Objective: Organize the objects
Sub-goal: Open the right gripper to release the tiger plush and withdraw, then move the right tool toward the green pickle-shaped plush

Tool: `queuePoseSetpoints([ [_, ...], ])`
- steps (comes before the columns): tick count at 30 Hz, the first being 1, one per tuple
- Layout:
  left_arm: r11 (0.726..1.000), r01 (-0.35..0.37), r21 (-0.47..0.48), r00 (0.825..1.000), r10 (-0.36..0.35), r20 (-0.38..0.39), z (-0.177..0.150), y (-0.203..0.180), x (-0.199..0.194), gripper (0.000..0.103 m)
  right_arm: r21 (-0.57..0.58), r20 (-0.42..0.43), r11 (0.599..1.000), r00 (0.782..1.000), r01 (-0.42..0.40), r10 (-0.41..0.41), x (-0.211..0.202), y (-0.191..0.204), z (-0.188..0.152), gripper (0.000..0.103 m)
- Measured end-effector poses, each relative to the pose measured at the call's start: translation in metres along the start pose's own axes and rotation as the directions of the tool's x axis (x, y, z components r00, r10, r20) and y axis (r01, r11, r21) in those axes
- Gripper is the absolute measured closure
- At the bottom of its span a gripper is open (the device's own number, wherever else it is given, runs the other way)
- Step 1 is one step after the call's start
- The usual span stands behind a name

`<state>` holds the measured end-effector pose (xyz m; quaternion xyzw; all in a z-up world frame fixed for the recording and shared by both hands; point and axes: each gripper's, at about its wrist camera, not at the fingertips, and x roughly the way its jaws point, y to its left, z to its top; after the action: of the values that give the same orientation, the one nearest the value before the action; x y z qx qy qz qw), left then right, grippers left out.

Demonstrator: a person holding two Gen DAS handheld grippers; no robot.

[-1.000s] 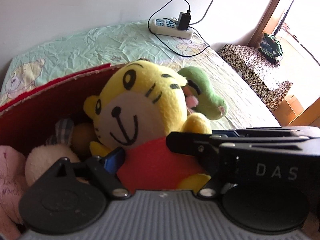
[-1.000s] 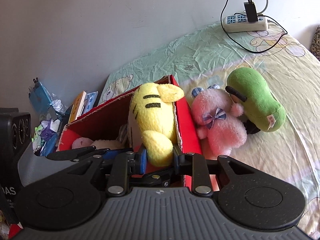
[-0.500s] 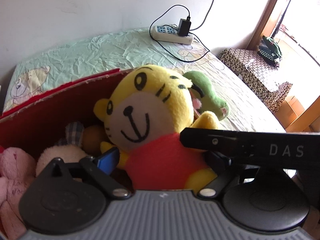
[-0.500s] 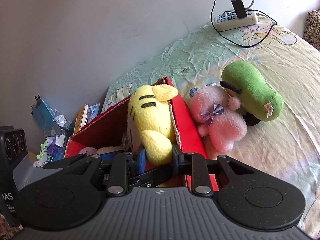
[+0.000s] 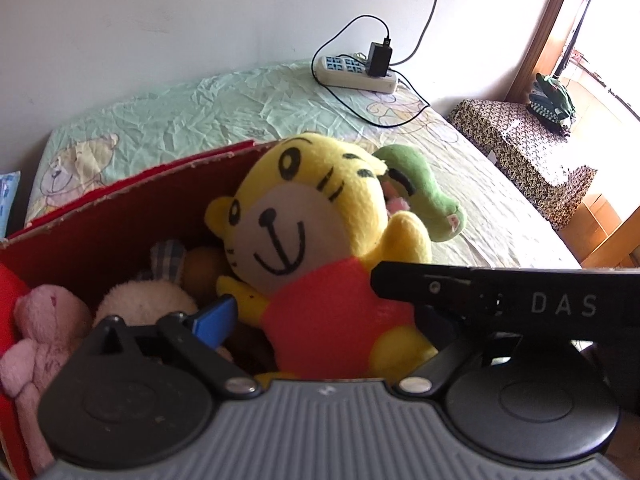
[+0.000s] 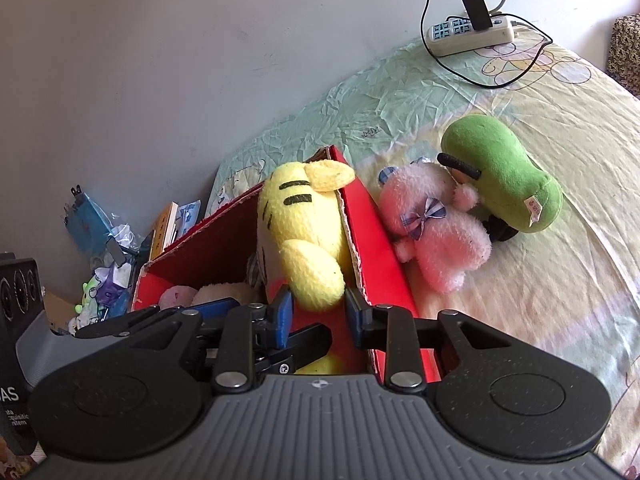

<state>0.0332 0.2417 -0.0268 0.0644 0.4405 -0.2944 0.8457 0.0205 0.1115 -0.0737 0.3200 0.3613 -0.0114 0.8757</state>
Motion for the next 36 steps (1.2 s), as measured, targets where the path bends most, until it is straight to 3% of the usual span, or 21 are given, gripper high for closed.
queuePoseSetpoints([
  [13,0.996,-0.082,-0.020,0.997,0.082,-0.001,-0.005,-0.016,-0.004,0.007,-0.056,-0.025,0.993,0.994,-0.106,0.104,-0.004,-0.012,0.001,0.074],
  [22,0.985,-0.154,-0.082,0.988,0.152,-0.024,-0.008,-0.033,-0.003,0.006,-0.087,-0.104,0.975,0.975,-0.206,0.196,-0.004,-0.024,0.010,0.077],
  [30,0.962,-0.242,-0.126,0.970,0.242,-0.009,-0.009,-0.052,-0.012,0.003,-0.087,-0.158,0.940,0.936,-0.330,0.314,-0.017,-0.041,0.024,0.066],
  [36,0.940,-0.307,-0.150,0.949,0.314,0.028,-0.004,-0.067,-0.031,0.003,-0.109,-0.137,0.928,0.930,-0.356,0.340,-0.034,-0.069,0.039,0.066],
])
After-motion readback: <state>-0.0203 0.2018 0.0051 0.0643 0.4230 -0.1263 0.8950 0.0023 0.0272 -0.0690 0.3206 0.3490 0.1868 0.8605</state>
